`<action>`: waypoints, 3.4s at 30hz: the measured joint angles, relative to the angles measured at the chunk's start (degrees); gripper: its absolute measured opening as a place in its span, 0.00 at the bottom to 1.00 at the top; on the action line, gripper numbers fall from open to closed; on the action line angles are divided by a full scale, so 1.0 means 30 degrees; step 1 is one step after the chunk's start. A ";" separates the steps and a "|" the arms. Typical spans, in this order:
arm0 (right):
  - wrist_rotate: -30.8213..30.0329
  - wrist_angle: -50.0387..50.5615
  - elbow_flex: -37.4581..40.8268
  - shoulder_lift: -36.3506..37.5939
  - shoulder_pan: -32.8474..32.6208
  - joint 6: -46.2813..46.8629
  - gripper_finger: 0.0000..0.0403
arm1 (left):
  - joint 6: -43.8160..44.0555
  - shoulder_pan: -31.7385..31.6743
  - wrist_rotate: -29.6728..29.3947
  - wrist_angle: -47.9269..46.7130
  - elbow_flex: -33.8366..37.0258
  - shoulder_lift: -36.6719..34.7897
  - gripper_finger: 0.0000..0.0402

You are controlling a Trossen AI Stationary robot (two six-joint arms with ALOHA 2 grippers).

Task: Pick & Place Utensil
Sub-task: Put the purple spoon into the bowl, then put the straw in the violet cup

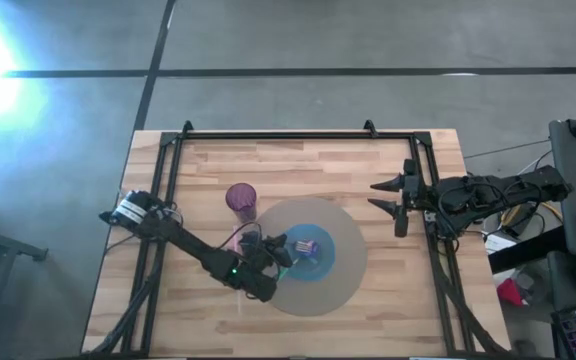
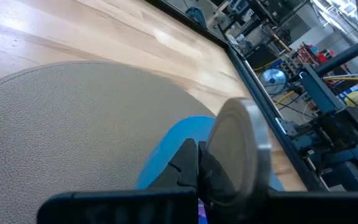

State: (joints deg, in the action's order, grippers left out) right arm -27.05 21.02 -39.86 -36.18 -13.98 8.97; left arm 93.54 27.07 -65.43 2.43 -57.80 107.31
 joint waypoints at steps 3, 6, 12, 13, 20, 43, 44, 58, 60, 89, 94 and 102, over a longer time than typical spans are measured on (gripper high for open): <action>0.0000 -0.0001 0.0000 0.0000 0.0007 0.0001 0.42 | 0.0000 0.0000 0.0000 -0.0043 0.0000 0.0000 0.00; 0.0000 0.0000 0.0000 0.0000 0.0002 0.0000 0.42 | 0.0078 0.0000 0.0007 -0.0077 0.0000 0.0000 0.00; 0.0000 -0.0007 0.0000 0.0000 0.0007 0.0000 0.42 | 0.0410 0.0000 0.0354 -0.0279 0.0000 -0.0007 0.00; 0.0000 -0.0007 0.0000 0.0000 0.0007 0.0006 0.42 | 0.0502 0.0000 0.0357 -0.0340 0.0000 -0.0007 0.00; 0.0000 -0.0007 0.0000 0.0000 0.0000 0.0000 0.42 | 0.0405 0.0000 0.0648 -0.0481 0.0000 -0.0015 0.05; 0.0000 -0.0009 0.0000 0.0000 0.0005 0.0000 0.42 | 0.0006 0.0000 0.1042 -0.1631 0.0000 -0.0040 0.09; 0.0000 -0.0013 0.0000 0.0000 0.0007 0.0000 0.42 | -0.0177 0.0000 0.1042 -0.1698 0.0000 -0.0089 0.09; 0.0000 -0.0066 0.0000 0.0015 0.0002 0.0007 0.42 | -0.4215 0.0058 0.1631 -0.2654 0.0000 -0.2380 0.09; 0.0000 -0.0066 0.0002 0.0015 0.0004 0.0007 0.42 | -0.4900 0.0058 0.1632 -0.2766 0.0000 -0.2914 0.09; -0.0015 -0.0091 0.0003 0.0015 0.0002 0.1629 0.42 | -1.6832 0.0168 0.6586 -0.2991 -0.0067 -1.2822 0.44; -0.0036 -0.0087 0.0007 0.0015 0.0007 0.2763 0.42 | -1.7939 0.0168 0.7749 -0.2970 -0.0729 -1.4087 0.44; -0.0029 -0.0080 0.0000 0.0015 0.0007 0.3031 0.42 | -1.9880 0.0168 0.9022 -0.4190 -0.3789 -1.4418 0.44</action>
State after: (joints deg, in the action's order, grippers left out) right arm -27.14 20.78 -39.85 -36.14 -13.96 18.06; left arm 33.90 27.57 -38.36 -10.14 -69.17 64.05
